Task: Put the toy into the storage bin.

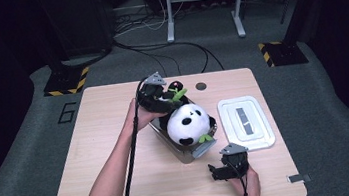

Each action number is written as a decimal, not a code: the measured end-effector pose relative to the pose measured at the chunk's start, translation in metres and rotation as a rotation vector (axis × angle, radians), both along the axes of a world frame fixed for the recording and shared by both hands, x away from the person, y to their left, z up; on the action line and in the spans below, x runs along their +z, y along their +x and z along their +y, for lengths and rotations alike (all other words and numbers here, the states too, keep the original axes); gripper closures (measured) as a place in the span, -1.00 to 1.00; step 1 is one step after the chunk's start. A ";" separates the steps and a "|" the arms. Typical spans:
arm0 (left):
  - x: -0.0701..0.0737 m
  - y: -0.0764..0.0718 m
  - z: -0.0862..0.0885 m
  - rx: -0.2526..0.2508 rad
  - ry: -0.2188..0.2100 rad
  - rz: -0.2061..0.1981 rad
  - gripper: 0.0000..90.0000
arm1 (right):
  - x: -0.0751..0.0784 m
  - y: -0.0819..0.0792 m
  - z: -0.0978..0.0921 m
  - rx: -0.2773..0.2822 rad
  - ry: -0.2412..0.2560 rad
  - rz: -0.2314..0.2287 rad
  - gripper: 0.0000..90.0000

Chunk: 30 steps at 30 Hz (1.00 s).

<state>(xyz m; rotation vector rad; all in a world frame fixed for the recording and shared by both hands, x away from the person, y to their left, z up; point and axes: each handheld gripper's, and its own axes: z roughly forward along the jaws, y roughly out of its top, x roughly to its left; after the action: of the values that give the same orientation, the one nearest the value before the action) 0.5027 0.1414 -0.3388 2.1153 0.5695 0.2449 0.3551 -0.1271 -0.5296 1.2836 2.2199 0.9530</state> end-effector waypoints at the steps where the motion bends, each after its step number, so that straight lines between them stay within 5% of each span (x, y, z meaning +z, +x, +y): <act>1: 0.002 -0.002 0.002 0.014 -0.009 -0.008 -0.12 | 0.000 0.000 0.000 -0.001 0.001 0.003 -0.89; 11: 0.008 -0.022 0.020 0.137 -0.036 -0.016 -0.54 | 0.000 0.000 0.000 0.000 0.000 0.000 -0.89; 16: -0.005 -0.030 0.017 0.168 -0.006 -0.001 -0.62 | 0.000 0.000 0.000 -0.001 0.000 0.000 -0.89; 20: -0.020 -0.036 0.010 0.183 0.036 -0.028 -0.64 | 0.000 0.000 0.000 -0.001 0.000 0.000 -0.89; 30: -0.046 -0.033 0.016 0.193 0.021 0.050 -0.66 | 0.000 0.000 0.000 -0.001 0.001 0.000 -0.89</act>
<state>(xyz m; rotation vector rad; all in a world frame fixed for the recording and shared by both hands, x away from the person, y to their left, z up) 0.4695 0.1576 -0.3847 2.0922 0.8055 0.3084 0.3551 -0.1271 -0.5297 1.2851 2.2193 0.9539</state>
